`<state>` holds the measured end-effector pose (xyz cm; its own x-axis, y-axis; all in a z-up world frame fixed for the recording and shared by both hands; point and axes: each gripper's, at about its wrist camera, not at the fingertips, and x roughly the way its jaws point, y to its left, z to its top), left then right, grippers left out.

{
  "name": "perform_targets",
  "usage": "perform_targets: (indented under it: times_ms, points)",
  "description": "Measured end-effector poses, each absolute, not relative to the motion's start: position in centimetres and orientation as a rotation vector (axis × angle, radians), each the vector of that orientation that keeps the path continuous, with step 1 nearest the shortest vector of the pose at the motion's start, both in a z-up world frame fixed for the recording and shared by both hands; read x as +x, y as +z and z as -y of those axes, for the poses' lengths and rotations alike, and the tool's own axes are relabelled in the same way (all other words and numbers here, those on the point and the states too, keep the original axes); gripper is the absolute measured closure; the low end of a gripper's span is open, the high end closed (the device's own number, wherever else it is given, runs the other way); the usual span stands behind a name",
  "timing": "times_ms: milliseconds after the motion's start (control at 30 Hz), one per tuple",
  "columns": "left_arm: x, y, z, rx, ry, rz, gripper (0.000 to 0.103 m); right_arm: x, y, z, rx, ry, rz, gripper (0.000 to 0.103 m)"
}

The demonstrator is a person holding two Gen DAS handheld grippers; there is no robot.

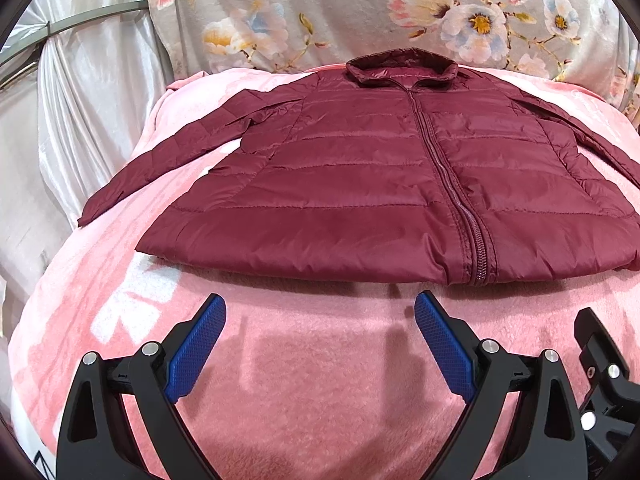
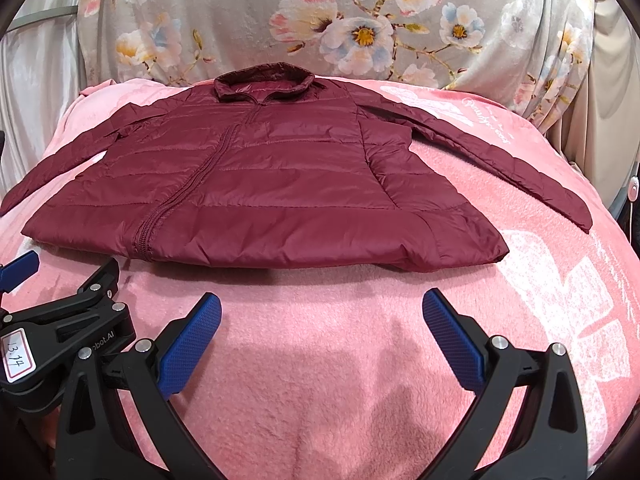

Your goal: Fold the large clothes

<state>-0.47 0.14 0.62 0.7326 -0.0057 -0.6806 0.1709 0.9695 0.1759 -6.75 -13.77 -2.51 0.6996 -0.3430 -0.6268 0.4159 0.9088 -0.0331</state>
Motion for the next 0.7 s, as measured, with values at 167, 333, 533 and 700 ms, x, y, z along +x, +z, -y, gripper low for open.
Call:
perform_targets:
  times_ms: [167, 333, 533, 700]
  points:
    - [-0.6, 0.9, -0.9, 0.219, -0.106, -0.794, 0.010, -7.2, -2.2, 14.1, 0.147, -0.415, -0.698, 0.005]
    - [-0.5, 0.6, -1.0, 0.222, -0.101, -0.792, 0.010, -7.2, -2.5, 13.9, 0.128, -0.416, -0.696, 0.005]
    - [-0.9, 0.4, -1.0, 0.229, -0.095, -0.774, 0.010, -7.7, -2.4, 13.6, 0.111, -0.418, -0.682, 0.005]
    - [-1.3, 0.5, -0.7, 0.242, -0.093, -0.760, 0.010, -7.9, -2.5, 13.6, 0.128, -0.410, -0.683, 0.005]
